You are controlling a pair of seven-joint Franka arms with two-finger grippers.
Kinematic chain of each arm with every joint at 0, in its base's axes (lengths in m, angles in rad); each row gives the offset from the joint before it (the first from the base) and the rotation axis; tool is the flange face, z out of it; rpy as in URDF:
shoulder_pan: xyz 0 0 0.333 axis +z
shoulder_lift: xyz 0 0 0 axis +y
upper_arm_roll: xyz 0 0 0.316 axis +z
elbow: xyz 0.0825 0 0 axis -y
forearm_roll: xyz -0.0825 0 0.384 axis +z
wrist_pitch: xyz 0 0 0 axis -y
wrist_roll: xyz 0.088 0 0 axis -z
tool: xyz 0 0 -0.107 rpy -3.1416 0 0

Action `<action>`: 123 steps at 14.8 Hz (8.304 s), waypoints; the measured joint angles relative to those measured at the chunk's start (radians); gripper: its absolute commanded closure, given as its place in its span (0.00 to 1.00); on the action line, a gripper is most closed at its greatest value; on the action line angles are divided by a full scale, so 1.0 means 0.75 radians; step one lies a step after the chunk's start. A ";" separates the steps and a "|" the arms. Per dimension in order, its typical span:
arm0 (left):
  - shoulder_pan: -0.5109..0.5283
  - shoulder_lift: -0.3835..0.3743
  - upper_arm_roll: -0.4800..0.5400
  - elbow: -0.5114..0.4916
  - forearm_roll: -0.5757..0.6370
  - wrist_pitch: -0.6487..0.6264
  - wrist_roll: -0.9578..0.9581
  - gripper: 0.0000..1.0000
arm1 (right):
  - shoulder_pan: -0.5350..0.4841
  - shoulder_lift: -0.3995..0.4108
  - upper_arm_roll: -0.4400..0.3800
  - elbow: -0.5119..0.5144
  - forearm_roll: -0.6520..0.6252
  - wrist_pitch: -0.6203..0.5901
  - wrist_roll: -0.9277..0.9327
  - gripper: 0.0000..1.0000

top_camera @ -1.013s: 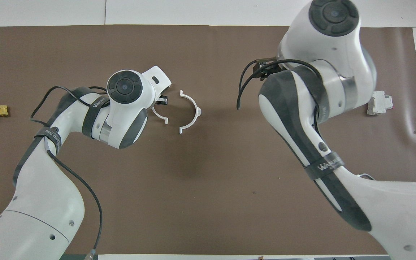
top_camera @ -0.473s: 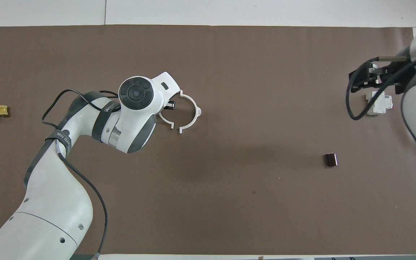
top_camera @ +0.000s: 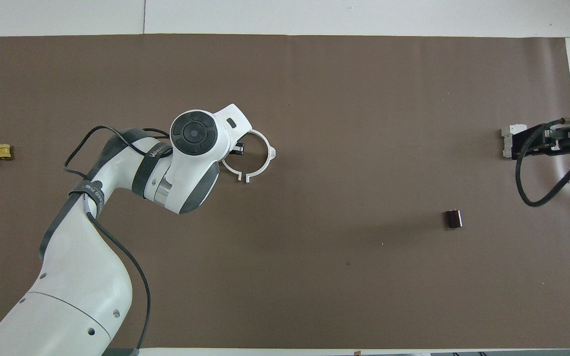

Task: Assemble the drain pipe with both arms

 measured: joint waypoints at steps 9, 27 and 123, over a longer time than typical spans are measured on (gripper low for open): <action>-0.011 -0.008 0.002 -0.013 0.002 0.001 -0.033 1.00 | 0.000 -0.022 -0.033 -0.027 0.017 0.020 -0.038 0.00; -0.029 -0.024 0.002 -0.043 0.004 0.021 -0.097 1.00 | -0.011 -0.036 -0.091 -0.014 0.018 -0.005 -0.039 0.00; 0.752 -0.618 -0.014 0.285 -0.147 -0.956 0.620 0.00 | -0.009 -0.038 -0.087 -0.027 0.022 -0.008 -0.039 0.00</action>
